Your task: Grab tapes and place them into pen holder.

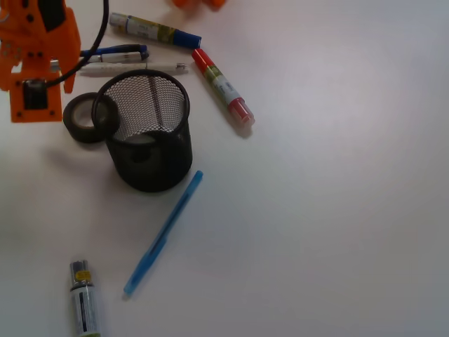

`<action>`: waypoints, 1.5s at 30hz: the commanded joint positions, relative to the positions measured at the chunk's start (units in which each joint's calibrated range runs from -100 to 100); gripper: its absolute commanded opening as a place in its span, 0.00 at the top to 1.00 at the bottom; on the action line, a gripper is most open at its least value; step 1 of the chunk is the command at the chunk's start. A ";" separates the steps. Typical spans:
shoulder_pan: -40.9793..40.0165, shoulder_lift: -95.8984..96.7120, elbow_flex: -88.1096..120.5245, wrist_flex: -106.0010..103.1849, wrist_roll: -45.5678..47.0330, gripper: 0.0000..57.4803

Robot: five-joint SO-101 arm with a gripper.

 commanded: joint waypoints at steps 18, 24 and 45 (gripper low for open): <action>-3.62 13.08 -19.81 7.59 -8.50 0.41; -3.25 18.86 -20.44 7.33 -8.50 0.42; 1.09 20.56 -29.86 1.64 1.90 1.00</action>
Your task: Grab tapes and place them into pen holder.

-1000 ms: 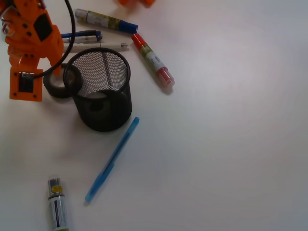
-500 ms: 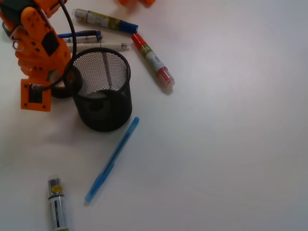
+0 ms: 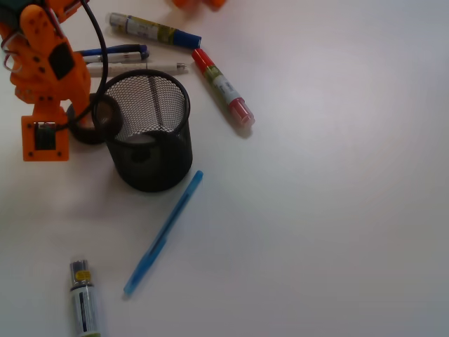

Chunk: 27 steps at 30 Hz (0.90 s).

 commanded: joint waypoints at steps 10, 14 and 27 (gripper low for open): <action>1.68 -0.70 -32.13 2.29 13.63 1.00; -3.41 -2.82 -35.66 1.59 19.29 1.00; -13.20 -24.84 -35.57 -0.42 25.74 1.00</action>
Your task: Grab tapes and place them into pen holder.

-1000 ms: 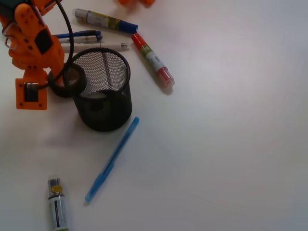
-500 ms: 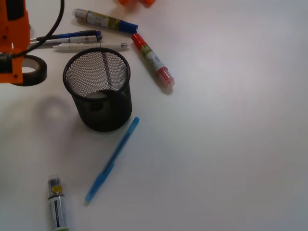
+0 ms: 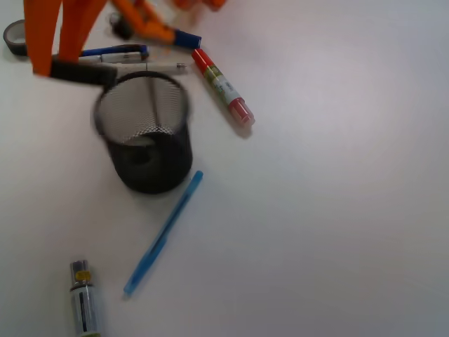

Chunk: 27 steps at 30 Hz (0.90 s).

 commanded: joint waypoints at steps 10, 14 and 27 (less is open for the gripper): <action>-3.84 -6.28 -2.51 4.40 0.54 1.00; -8.18 -6.20 -2.32 4.57 -0.93 1.00; -9.98 -7.22 25.57 4.49 -10.35 1.00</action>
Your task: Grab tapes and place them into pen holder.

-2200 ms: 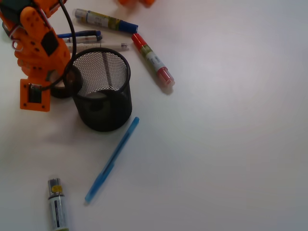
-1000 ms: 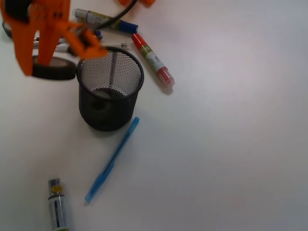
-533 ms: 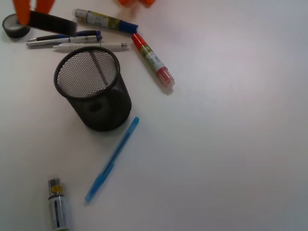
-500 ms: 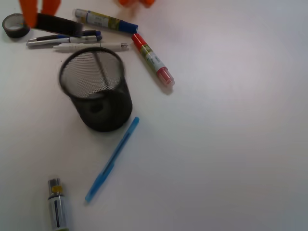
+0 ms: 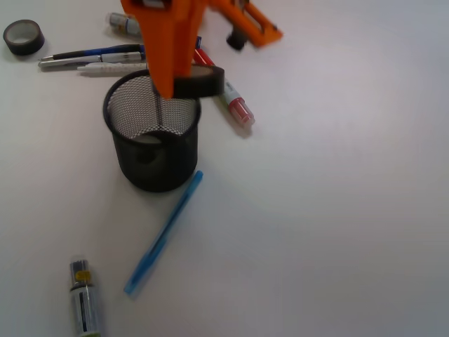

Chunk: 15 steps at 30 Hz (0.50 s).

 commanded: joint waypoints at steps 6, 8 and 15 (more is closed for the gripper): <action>5.15 -3.99 4.82 0.60 -0.29 1.00; 5.45 -3.91 4.82 0.60 -0.20 1.00; 5.90 -3.06 5.36 0.42 -0.20 1.00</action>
